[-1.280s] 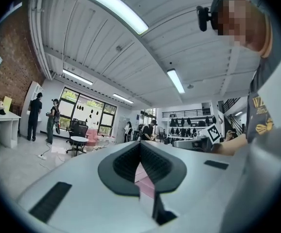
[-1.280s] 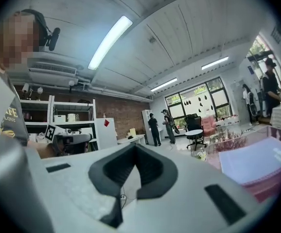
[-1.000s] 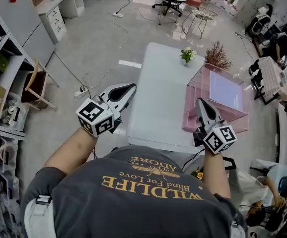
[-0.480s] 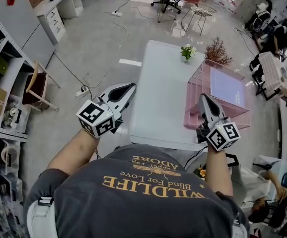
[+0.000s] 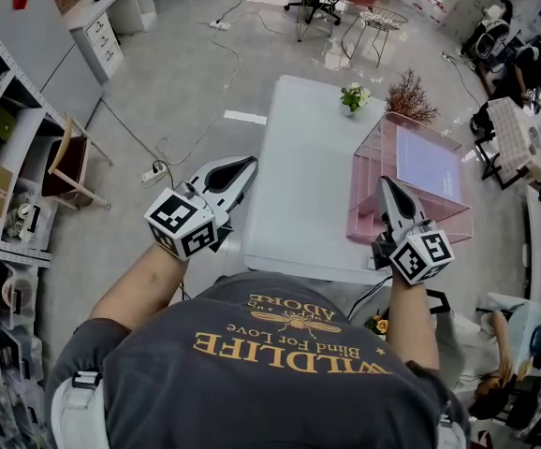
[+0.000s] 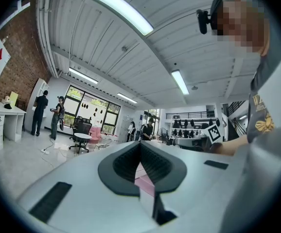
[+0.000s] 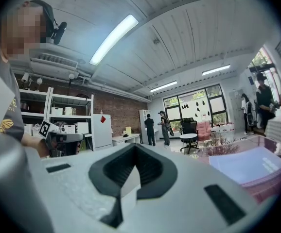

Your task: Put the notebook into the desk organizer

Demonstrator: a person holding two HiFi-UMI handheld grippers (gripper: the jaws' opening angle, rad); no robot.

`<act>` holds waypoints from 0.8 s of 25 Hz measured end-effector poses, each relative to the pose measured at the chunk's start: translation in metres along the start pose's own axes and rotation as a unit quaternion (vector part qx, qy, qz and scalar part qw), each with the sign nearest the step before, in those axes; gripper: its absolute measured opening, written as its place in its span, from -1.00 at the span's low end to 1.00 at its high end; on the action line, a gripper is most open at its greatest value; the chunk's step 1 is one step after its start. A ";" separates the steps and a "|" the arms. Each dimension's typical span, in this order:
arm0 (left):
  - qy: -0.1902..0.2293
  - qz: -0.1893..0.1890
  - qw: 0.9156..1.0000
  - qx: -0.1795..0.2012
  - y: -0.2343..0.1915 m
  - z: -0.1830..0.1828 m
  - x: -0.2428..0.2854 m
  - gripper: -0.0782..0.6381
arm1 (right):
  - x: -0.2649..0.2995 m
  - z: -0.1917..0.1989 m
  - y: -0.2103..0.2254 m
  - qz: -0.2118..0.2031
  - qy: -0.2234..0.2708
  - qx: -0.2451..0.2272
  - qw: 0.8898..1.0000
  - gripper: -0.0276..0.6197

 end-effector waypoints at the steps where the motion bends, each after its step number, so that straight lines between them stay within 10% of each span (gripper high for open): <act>1: 0.000 0.000 1.000 -0.001 0.000 0.000 0.000 -0.78 | 0.000 0.000 0.000 0.001 -0.001 -0.001 1.000 -0.92; 20: -0.003 0.004 1.000 0.001 0.000 0.001 0.001 -0.78 | 0.000 0.003 0.005 0.006 -0.009 -0.008 1.000 -0.92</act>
Point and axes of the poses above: the fingertips, and each gripper's own axes: x forward along the fingers, y to its right, z out of its underside, the point moved 6 cm from there along -x, backward along the fingers, and after that the axes turned 3 degrees about z, right-handed, at the moved point
